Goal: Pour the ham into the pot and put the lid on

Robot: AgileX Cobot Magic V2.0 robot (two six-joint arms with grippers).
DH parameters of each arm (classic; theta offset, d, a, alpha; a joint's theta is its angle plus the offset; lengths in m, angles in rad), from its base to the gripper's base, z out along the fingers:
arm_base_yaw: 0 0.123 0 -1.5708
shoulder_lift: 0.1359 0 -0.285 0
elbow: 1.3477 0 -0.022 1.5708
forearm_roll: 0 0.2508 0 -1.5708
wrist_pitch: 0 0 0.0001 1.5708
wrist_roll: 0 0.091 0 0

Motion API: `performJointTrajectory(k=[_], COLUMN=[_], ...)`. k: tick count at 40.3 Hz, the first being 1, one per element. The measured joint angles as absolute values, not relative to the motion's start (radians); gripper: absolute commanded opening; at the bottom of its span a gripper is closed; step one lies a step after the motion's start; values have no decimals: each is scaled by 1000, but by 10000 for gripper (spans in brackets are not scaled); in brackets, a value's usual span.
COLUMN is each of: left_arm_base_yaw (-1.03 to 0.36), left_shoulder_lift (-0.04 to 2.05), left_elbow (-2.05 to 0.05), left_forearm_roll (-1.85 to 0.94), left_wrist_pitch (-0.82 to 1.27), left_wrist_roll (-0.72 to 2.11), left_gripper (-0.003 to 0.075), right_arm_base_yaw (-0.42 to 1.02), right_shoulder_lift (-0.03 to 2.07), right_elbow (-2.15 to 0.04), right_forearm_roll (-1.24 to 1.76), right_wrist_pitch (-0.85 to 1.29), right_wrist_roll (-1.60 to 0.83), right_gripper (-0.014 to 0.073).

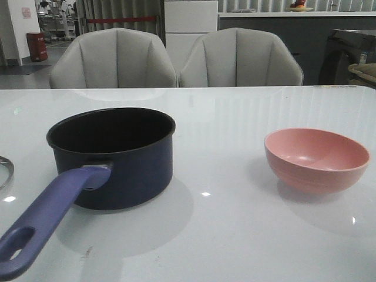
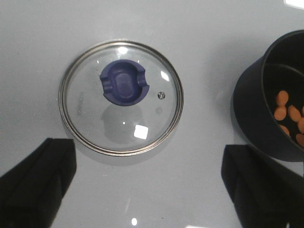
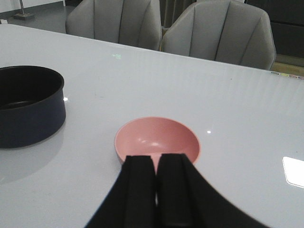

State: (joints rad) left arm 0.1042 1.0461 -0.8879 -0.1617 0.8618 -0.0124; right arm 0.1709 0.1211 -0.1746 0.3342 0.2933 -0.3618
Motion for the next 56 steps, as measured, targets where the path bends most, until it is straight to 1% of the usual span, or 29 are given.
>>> performJointTrajectory(k=[14, 22, 38, 56], left_arm_base_yaw=[106, 106, 106, 106], left_shoulder_lift=[1379, 1521, 1696, 1813], left_elbow=[-1066, -1188, -1302, -1327], left_forearm_roll=[-226, -226, -146, -100], left_wrist_pitch=[966, 1023, 1075, 1074], left_wrist_roll=[-12, -33, -88, -113], left_gripper=[671, 672, 672, 671], right_arm_base_yaw=[171, 171, 171, 171], right_shoulder_lift=[121, 121, 121, 121], right_elbow=[-175, -175, -175, -175], right_forearm_roll=[334, 334, 334, 334], right_wrist_pitch=[293, 293, 293, 293], right_wrist_roll=[-362, -362, -362, -362], right_gripper=[161, 161, 161, 161])
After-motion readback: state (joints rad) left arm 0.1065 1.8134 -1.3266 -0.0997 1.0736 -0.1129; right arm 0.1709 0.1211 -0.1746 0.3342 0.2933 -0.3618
